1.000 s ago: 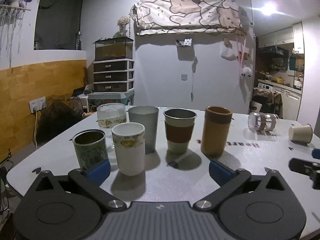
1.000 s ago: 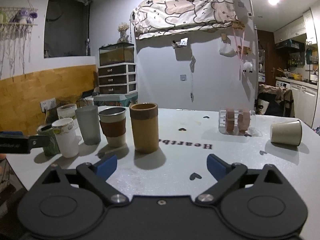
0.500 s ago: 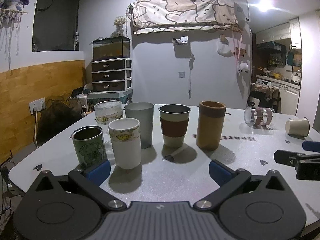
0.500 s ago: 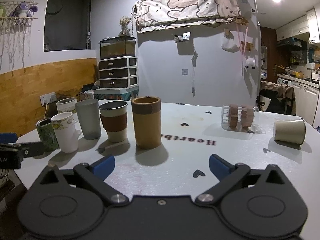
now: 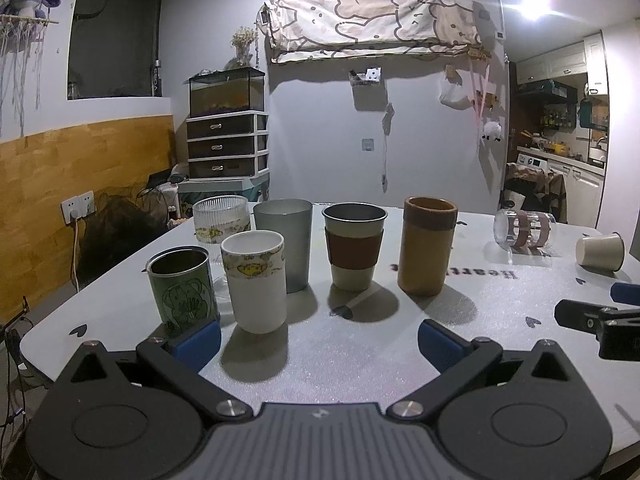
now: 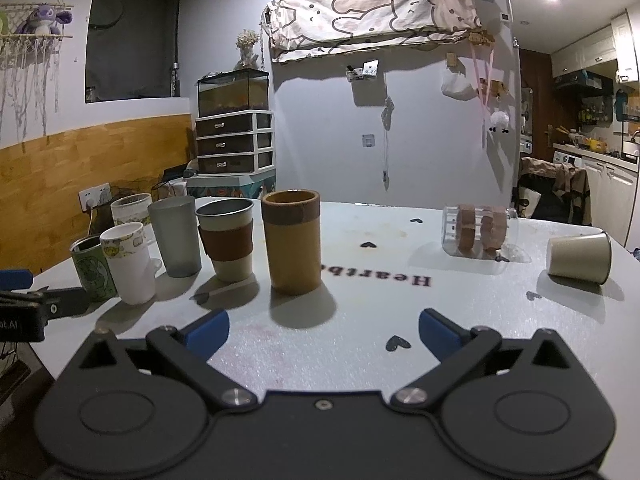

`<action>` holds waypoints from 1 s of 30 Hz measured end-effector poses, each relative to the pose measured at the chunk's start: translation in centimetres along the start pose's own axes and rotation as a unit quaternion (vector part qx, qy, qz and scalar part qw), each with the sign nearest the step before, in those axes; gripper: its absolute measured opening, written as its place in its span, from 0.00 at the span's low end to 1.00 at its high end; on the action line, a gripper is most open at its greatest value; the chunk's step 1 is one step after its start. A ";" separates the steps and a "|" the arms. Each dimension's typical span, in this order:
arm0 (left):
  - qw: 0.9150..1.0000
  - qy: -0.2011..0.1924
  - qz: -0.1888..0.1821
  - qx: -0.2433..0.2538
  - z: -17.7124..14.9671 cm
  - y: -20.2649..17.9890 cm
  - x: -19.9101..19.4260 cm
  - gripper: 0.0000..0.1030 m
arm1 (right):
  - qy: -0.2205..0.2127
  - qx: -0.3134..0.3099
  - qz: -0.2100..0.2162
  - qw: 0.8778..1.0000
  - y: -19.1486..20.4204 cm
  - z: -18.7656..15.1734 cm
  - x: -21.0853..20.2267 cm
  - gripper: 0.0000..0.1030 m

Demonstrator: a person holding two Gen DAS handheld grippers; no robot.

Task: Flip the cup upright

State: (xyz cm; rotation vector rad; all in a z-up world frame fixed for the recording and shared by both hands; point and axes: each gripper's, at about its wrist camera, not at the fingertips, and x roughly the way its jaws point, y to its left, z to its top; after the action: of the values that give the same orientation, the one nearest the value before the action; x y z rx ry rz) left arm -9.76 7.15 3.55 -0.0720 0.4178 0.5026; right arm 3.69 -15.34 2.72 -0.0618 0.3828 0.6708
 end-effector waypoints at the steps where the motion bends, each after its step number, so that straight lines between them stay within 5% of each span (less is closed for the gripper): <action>1: 1.000 0.001 0.000 -0.001 0.0 0.0 0.0 1.00 | 0.000 0.000 0.000 1.000 0.0 0.0 0.0 0.99; 30: 1.000 0.002 -0.001 -0.003 -0.2 0.1 0.2 1.00 | 0.001 -0.001 -0.002 1.000 0.1 -0.3 -0.1 0.99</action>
State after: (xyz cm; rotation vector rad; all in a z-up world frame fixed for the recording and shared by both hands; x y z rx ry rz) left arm -9.76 7.33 3.27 -0.0798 0.4204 0.5011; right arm 3.40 -15.37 2.48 -0.0661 0.3841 0.6668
